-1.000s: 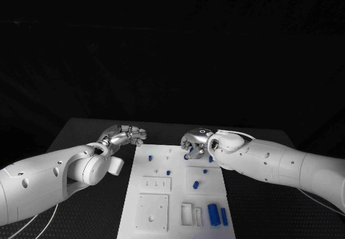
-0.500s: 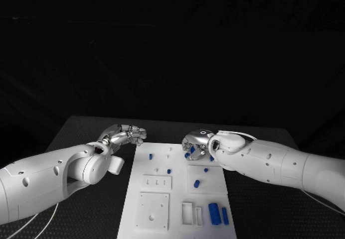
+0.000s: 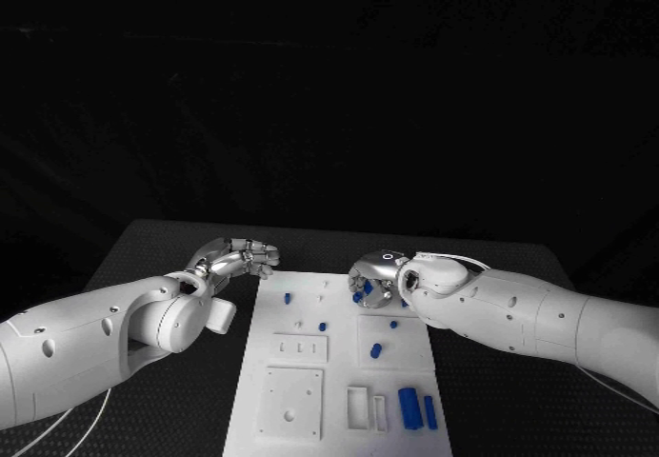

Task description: Assemble the parts on the task board

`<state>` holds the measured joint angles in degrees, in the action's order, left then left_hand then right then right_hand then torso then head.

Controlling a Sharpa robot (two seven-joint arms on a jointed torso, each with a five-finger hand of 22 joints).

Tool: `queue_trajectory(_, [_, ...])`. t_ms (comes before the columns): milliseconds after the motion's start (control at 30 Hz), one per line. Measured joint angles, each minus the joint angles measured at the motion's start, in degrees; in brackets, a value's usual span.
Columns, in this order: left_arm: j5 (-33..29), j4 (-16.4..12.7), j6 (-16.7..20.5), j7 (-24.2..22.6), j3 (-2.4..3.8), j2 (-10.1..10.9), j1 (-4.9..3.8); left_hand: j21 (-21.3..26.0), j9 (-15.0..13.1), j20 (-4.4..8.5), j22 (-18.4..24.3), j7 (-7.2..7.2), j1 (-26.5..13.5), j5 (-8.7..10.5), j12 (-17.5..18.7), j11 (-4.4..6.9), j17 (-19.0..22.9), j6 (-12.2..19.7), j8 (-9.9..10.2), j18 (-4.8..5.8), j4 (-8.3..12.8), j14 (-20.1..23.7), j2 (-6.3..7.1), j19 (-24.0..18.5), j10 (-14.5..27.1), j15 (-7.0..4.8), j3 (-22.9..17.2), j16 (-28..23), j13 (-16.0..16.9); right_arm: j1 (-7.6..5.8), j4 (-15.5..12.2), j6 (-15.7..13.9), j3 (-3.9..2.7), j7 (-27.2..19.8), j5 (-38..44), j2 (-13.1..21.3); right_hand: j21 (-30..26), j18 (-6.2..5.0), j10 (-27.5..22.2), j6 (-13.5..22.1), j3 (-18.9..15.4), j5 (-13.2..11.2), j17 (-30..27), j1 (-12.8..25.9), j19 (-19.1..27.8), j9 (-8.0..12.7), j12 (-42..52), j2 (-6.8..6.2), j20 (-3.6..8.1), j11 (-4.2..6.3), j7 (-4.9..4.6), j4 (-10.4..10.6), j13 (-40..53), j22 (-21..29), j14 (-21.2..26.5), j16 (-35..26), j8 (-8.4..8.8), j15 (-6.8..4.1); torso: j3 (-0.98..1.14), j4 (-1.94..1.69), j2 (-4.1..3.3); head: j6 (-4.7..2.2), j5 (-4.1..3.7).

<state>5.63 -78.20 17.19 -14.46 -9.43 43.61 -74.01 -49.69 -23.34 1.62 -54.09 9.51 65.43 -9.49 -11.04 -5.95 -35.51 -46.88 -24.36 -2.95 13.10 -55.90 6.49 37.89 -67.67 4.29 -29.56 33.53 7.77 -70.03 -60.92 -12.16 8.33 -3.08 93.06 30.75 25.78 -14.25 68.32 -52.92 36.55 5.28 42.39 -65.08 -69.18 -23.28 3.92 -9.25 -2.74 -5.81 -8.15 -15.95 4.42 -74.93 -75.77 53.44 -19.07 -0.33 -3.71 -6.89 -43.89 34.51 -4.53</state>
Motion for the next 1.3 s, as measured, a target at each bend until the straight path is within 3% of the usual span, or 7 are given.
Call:
queue_trajectory(100, [-0.01, 0.0, -0.01, 0.01, 0.0, 0.0, 0.0, 0.0, 0.0, 0.0, 0.0, 0.0, 0.0, 0.0, 0.0, 0.0, 0.0, 0.0, 0.0, 0.01, 0.0, 0.0, 0.0, 0.0, 0.0, 0.0, 0.0, 0.0, 0.0, -0.02, 0.07, -0.1, -0.03, 0.01, 0.11, -0.08, 1.0, 0.0, 0.78, -0.89, 1.71, -1.68, 0.08, 0.0, 0.09, 0.0, 0.28, 0.0, 0.13, 0.24, 0.21, 0.33, 0.15, 0.01, -0.06, 1.05, -0.38, -0.04, -0.03, -0.01, -0.08, 0.06, -0.01])
queue_trajectory(167, [-0.01, -0.02, -0.02, 0.01, 0.0, 0.0, 0.0, 0.0, 0.0, 0.0, 0.0, 0.0, 0.0, 0.0, 0.18, 0.0, 0.0, 0.0, 0.0, 0.02, 0.0, 0.0, 0.0, 0.0, 0.0, 0.0, 0.0, 0.0, 0.0, -0.03, 0.1, -0.18, -0.04, 0.04, 0.15, -0.13, 1.74, 0.04, 1.56, -1.4, 2.67, -2.3, 0.25, 0.94, -0.23, -0.07, 0.28, 0.94, 0.45, 0.49, 0.3, 1.16, 0.22, 0.01, -0.38, 1.83, -0.71, -0.39, -0.03, -0.02, -0.11, 0.1, -0.01])
queue_trajectory(367, [-0.02, -0.02, -0.05, 0.02, 0.0, 0.01, 0.0, 0.0, 0.0, 0.0, 0.01, 0.0, 0.0, 0.0, 0.22, 0.0, 0.0, 0.0, 0.0, 0.04, 0.0, 0.0, 0.0, 0.0, 0.0, 0.0, 0.0, 0.0, 0.0, -0.04, 0.11, -0.32, -0.07, 0.24, 0.38, -0.17, 4.68, 0.14, 3.3, -2.92, 4.46, -2.39, 1.2, 1.52, -1.03, -0.49, 0.75, 1.51, 1.24, 1.21, 0.76, 2.43, 0.49, 0.02, -0.34, 4.05, -1.53, -1.2, -0.07, -0.02, -0.19, 0.26, 0.1])
queue_trajectory(500, [-0.02, 0.0, -0.06, 0.05, 0.0, -0.03, 0.0, 0.0, 0.0, 0.0, 0.01, 0.0, 0.0, 0.0, 0.22, 0.0, 0.0, 0.0, 0.0, 0.04, 0.0, 0.0, 0.0, 0.0, 0.0, 0.0, 0.0, 0.0, 0.0, -0.01, -0.13, -0.35, -0.06, 0.38, 0.57, -0.17, 7.35, 0.56, 5.14, -4.37, 5.94, -2.4, 2.25, 1.82, -0.7, -0.88, 1.34, 1.8, 1.76, 2.24, 1.48, 2.54, 0.92, 0.02, 0.23, 5.94, -2.24, -1.85, -0.09, 0.02, -0.25, 0.3, 0.1])
queue_trajectory(633, [-0.02, 0.02, -0.08, 0.06, 0.0, -0.09, 0.0, 0.0, 0.0, 0.0, 0.01, 0.0, 0.0, 0.0, 0.22, 0.0, 0.01, 0.0, 0.0, 0.05, 0.0, 0.0, 0.0, 0.0, 0.0, 0.0, 0.0, 0.0, 0.0, 0.01, -0.38, -0.49, -0.05, 0.68, 0.8, -0.15, 9.07, 0.85, 5.86, -5.28, 6.72, -2.42, 2.53, 1.89, -0.45, -1.26, 1.61, 1.85, 2.04, 2.9, 1.75, 2.5, 1.34, 0.02, 0.31, 6.38, -2.78, -1.92, -0.14, 0.05, -0.28, 0.32, 0.13])
queue_trajectory(967, [-0.03, 0.1, -0.09, 0.09, 0.0, -0.04, 0.0, 0.0, -0.01, 0.0, 0.02, 0.0, 0.01, 0.0, 0.22, 0.0, 0.06, 0.0, 0.22, 0.3, 0.11, 0.0, 0.0, 0.0, 0.0, 0.0, -0.1, 0.0, 0.0, 0.24, -1.99, -2.99, 0.08, 2.56, 1.83, 0.27, 11.49, 1.06, 7.57, -6.0, 8.17, -2.63, 2.54, 2.18, 0.0, -1.69, 1.59, 1.55, 2.47, 2.84, 2.11, 2.17, 1.83, 0.02, 0.67, 6.82, -3.21, -2.67, -0.18, 0.05, -0.31, -0.09, 0.26])
queue_trajectory(1300, [-0.03, 0.21, -0.09, 0.1, 0.0, 0.06, 0.0, 0.0, -0.01, 0.0, 0.02, 0.0, 0.01, 0.0, 0.21, 0.0, 0.06, 0.0, 0.22, 0.31, 0.13, 0.0, 0.0, 0.0, 0.0, 0.0, -0.13, 0.22, 0.0, -0.23, -2.87, -8.06, -0.02, 5.68, 4.31, -0.97, 12.67, 1.1, 7.82, -6.06, 9.1, -2.8, 2.49, 1.85, 0.13, -1.71, 1.53, 1.25, 2.56, 3.07, 2.18, 2.48, 1.98, 0.02, 0.85, 6.82, -3.22, -2.85, -0.21, 0.07, -0.4, -0.9, 0.41])
